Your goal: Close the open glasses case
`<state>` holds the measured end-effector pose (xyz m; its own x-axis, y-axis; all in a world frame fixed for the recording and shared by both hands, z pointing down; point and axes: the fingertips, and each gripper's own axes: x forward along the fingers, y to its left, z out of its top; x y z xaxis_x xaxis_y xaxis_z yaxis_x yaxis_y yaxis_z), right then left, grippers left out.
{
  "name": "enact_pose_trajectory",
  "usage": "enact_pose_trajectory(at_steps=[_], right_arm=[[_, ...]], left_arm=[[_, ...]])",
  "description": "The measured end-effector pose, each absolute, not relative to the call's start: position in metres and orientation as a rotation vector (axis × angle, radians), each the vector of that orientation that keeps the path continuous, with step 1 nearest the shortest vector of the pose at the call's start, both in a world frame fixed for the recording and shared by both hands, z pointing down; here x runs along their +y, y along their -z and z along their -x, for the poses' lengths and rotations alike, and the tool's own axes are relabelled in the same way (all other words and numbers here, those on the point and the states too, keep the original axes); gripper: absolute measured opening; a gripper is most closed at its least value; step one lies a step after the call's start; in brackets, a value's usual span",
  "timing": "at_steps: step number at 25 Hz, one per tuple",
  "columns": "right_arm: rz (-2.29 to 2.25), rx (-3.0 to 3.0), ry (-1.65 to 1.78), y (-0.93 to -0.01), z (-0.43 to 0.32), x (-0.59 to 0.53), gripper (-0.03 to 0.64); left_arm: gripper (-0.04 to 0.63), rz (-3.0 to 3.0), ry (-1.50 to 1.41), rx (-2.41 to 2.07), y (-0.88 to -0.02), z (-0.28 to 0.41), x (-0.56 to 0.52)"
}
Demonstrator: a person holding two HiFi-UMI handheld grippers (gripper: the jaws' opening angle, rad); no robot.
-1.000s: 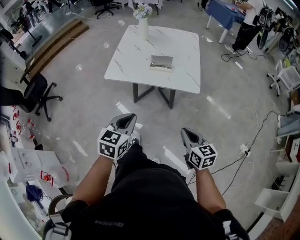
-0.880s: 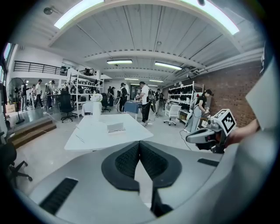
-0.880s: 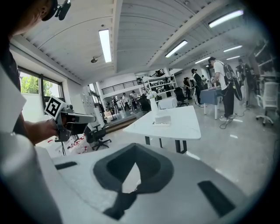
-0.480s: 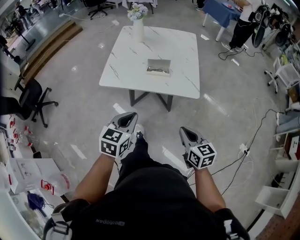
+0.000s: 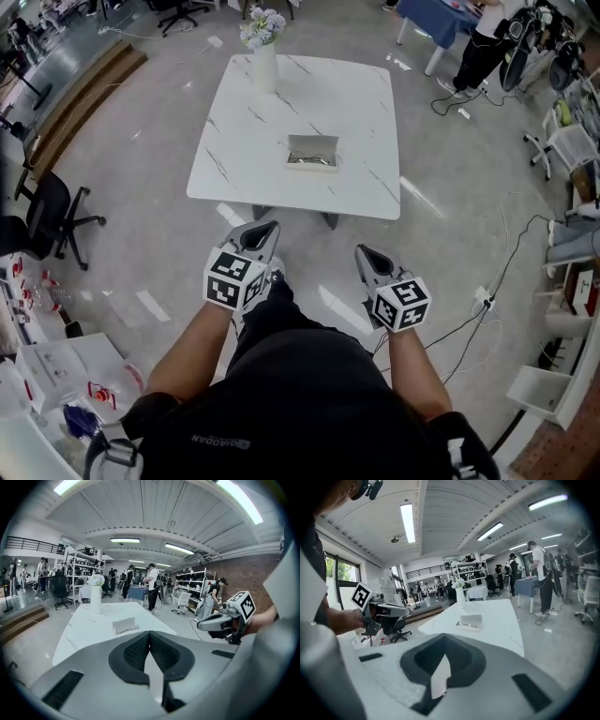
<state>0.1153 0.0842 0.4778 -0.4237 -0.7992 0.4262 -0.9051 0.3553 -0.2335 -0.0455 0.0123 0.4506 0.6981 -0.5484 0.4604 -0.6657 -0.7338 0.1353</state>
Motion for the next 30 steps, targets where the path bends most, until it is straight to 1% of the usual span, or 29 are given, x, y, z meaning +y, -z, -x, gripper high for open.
enact_pose_trajectory(at_steps=[6, 15, 21, 30], right_arm=[[-1.563, -2.365, -0.615, -0.460, -0.110, 0.013, 0.002], [-1.678, -2.288, -0.603, -0.453, -0.113, -0.084, 0.002], [-1.733, -2.258, -0.618, -0.457, -0.110, -0.121, 0.002], [-1.731, -2.261, -0.630, -0.454, -0.125, -0.143, 0.002]], left_arm=[[0.003, -2.686, -0.577, -0.906, -0.429, 0.039, -0.065], [0.003, -2.748, -0.607, -0.822, -0.426, 0.044, -0.168], [0.004, -2.774, -0.623, -0.748, -0.437, 0.040, -0.207], [0.003, -2.767, -0.614, -0.736, -0.441, 0.031, -0.223]])
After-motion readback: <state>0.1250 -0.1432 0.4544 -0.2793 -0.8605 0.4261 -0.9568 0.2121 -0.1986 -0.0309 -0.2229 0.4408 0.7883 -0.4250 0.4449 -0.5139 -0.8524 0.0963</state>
